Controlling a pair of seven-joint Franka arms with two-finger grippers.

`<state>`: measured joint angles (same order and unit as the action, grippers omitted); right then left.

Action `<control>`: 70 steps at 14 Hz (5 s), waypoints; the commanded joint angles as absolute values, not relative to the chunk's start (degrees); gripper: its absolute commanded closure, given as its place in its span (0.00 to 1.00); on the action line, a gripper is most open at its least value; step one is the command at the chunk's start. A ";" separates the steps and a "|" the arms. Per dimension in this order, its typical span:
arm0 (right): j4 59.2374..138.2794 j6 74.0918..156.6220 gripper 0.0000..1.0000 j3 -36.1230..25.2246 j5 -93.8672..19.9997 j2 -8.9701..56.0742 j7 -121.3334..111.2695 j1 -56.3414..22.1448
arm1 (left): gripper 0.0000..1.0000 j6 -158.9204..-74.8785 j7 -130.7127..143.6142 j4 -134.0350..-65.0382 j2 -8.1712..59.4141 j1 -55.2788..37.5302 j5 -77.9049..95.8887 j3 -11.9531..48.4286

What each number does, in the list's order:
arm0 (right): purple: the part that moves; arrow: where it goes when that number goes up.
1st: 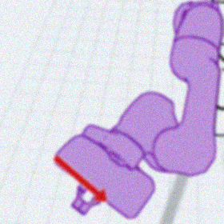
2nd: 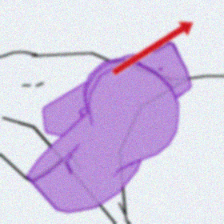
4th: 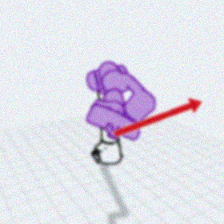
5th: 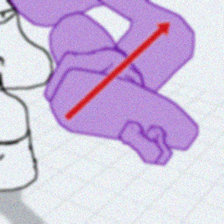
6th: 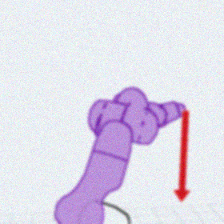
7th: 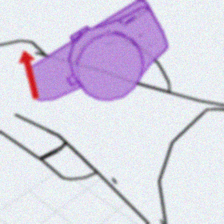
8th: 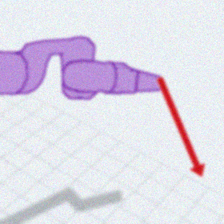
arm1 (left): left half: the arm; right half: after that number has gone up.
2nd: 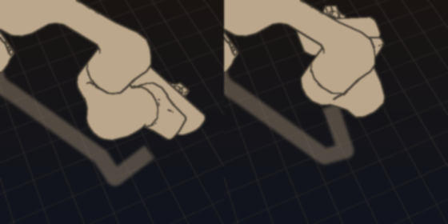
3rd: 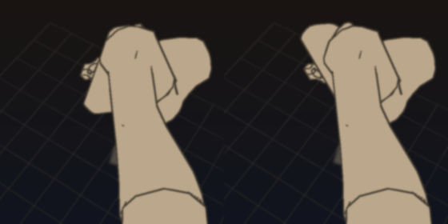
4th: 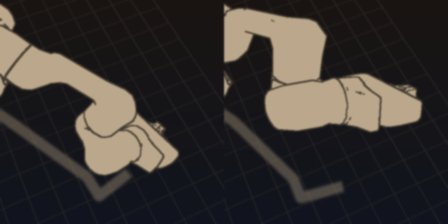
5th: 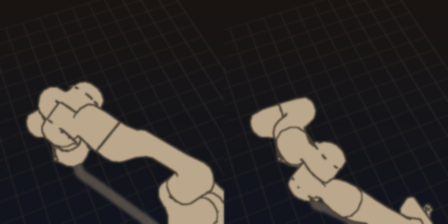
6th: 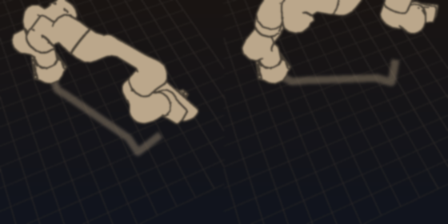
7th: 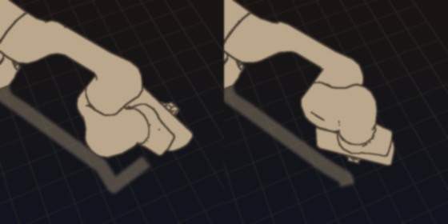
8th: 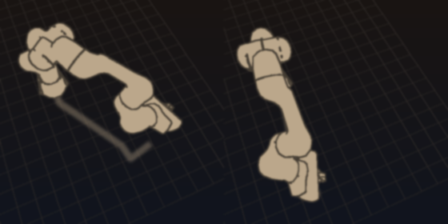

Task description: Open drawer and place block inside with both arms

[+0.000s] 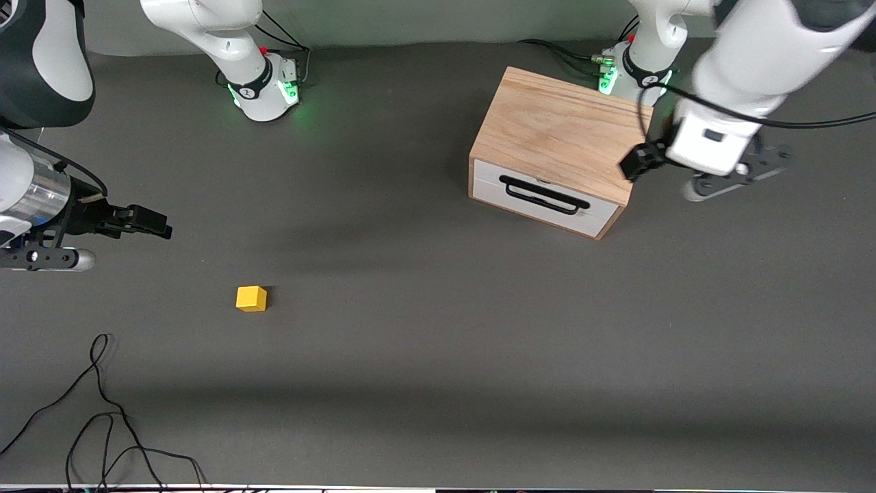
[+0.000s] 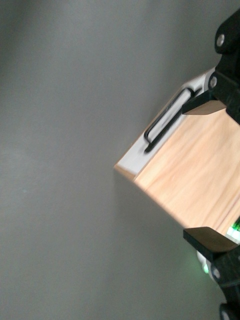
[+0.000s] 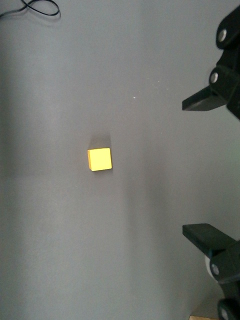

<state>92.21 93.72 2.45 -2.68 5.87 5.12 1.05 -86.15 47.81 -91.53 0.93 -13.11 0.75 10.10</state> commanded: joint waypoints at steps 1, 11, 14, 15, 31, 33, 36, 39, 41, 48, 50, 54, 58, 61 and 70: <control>88.34 92.55 0.00 1.59 -2.55 6.33 4.22 1.49 | 0.00 -89.72 64.27 -91.93 2.45 -17.21 2.02 10.72; 87.80 89.47 0.00 1.41 -0.35 5.89 6.41 -0.96 | 0.00 -89.75 98.08 -91.32 7.21 -25.75 1.93 10.81; 87.80 89.56 0.00 1.41 -0.26 5.89 6.42 -1.14 | 0.00 -89.21 98.26 -91.58 8.17 -25.75 1.93 10.81; 87.80 89.56 0.00 1.41 -0.26 5.89 6.42 -1.14 | 0.00 -89.64 98.17 -91.67 9.30 -25.32 1.93 10.72; 88.24 90.70 0.00 1.41 -0.26 5.71 6.42 -1.23 | 0.00 -101.68 98.35 -97.37 23.03 -24.08 0.09 10.02; 88.24 90.88 0.00 1.41 -0.26 5.71 6.42 -1.14 | 0.00 -102.74 99.13 -98.96 23.03 -24.34 0.09 10.02; 88.33 91.58 0.00 1.32 -0.26 5.71 6.42 -1.23 | 0.00 -104.76 100.37 -101.33 23.03 -25.31 0.09 10.11; 88.33 92.20 0.00 1.32 -0.18 5.71 6.42 -1.23 | 0.00 -106.52 100.89 -103.18 23.11 -25.66 0.09 10.11; 88.85 92.72 0.00 1.32 -0.18 5.71 6.42 -1.23 | 0.00 -107.05 101.78 -103.18 23.99 -26.19 0.09 10.11; 93.68 100.00 0.00 1.41 -0.18 6.68 6.50 -1.32 | 0.00 -108.10 101.25 -102.39 25.05 -25.84 -1.32 10.11; 95.53 102.56 0.00 1.41 -0.18 7.29 6.50 -1.32 | 0.00 -108.89 100.99 -102.31 25.31 -25.75 -2.02 10.11; 97.29 108.44 0.00 1.41 -0.18 11.94 6.42 -1.32 | 0.00 -111.35 100.90 -100.47 27.24 -25.75 -2.55 10.11; 98.34 112.31 0.00 1.23 -0.09 16.07 6.42 -2.81 | 0.00 -111.44 100.90 -95.73 30.58 -25.93 -2.99 10.11; 104.04 119.06 0.00 1.23 0.09 16.44 6.42 -2.81 | 0.00 -111.44 100.90 -91.95 33.04 -26.10 -3.95 10.11; 109.51 127.71 0.00 0.88 1.14 18.19 6.33 -2.72 | 0.00 -111.71 100.90 -80.87 39.81 -25.75 -4.83 10.02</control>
